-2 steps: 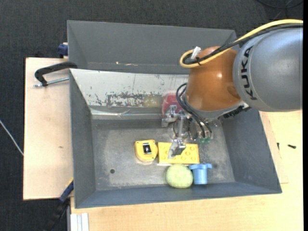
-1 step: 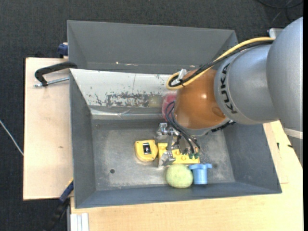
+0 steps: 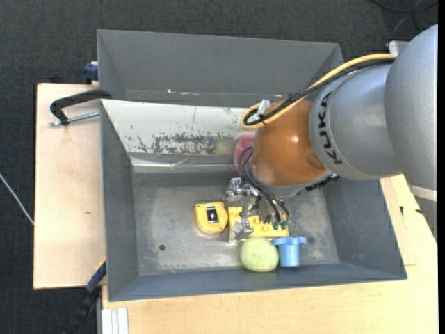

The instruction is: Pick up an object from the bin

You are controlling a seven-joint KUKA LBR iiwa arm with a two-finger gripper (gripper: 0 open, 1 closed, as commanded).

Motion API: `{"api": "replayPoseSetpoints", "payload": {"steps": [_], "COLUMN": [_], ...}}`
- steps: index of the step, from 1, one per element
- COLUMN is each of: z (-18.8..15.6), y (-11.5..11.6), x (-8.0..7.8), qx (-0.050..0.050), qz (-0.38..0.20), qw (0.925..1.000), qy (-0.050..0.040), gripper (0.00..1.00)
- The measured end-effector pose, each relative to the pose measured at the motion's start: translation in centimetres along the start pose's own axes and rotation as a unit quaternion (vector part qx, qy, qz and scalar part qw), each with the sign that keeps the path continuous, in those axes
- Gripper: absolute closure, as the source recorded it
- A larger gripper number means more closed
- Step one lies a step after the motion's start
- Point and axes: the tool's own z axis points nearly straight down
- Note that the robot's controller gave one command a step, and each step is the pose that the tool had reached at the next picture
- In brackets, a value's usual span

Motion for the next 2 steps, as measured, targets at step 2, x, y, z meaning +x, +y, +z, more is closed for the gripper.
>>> {"api": "replayPoseSetpoints", "payload": {"steps": [2], "z": [-0.08], "y": [-0.01], "x": [0.03], "qx": [0.000], "qz": [0.000], "qw": [1.0000], "qy": [0.0000], "gripper": [1.00]}}
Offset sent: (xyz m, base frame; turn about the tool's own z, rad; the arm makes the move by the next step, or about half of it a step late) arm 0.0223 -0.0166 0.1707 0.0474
